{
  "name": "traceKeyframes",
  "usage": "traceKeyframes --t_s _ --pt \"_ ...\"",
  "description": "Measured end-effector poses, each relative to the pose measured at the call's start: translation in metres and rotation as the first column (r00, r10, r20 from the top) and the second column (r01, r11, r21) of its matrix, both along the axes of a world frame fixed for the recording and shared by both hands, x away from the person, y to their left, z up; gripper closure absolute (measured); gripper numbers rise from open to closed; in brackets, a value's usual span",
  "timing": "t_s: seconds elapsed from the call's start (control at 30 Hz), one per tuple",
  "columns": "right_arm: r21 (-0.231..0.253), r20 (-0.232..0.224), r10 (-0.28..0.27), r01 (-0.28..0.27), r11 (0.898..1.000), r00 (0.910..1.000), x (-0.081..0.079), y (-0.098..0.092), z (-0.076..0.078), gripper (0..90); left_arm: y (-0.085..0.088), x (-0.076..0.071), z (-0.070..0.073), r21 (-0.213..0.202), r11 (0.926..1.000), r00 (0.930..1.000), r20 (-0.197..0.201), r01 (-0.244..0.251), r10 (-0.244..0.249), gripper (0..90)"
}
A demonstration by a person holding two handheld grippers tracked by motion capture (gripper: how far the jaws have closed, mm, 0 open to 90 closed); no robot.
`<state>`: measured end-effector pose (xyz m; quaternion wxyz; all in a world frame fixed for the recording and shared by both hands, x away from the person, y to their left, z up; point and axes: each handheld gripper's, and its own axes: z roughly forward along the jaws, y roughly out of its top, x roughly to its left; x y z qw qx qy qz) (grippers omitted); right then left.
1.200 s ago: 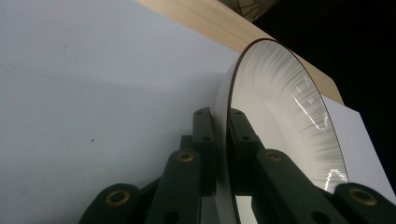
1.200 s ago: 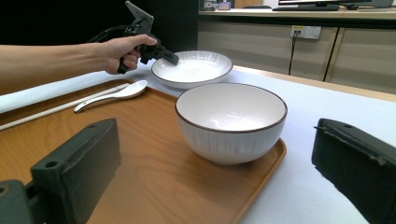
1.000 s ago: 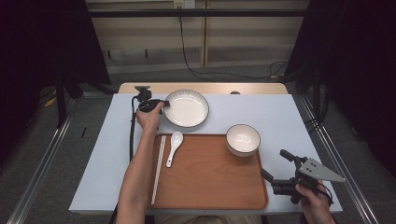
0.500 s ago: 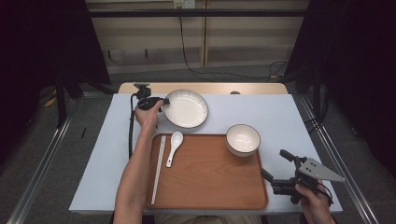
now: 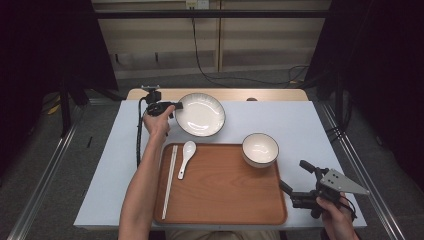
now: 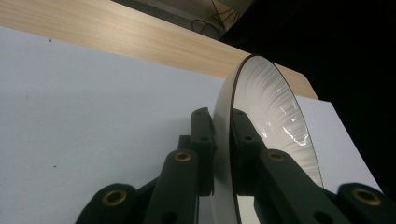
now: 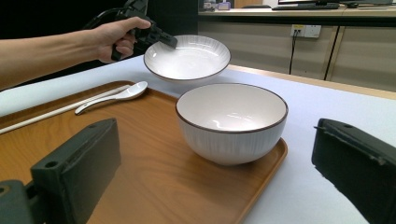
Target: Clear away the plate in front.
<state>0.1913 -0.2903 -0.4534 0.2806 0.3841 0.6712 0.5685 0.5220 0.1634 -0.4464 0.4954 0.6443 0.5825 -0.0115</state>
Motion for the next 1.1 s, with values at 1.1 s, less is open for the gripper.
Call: traceKeyframes --t_s 1.1 --pt "0.001 -0.008 -0.009 0.009 1.000 0.9999 0.000 0.001 0.000 1.3 0.021 -0.055 0.040 -0.080 0.9869 0.9892 0.054 0.140 -0.136 81.8"
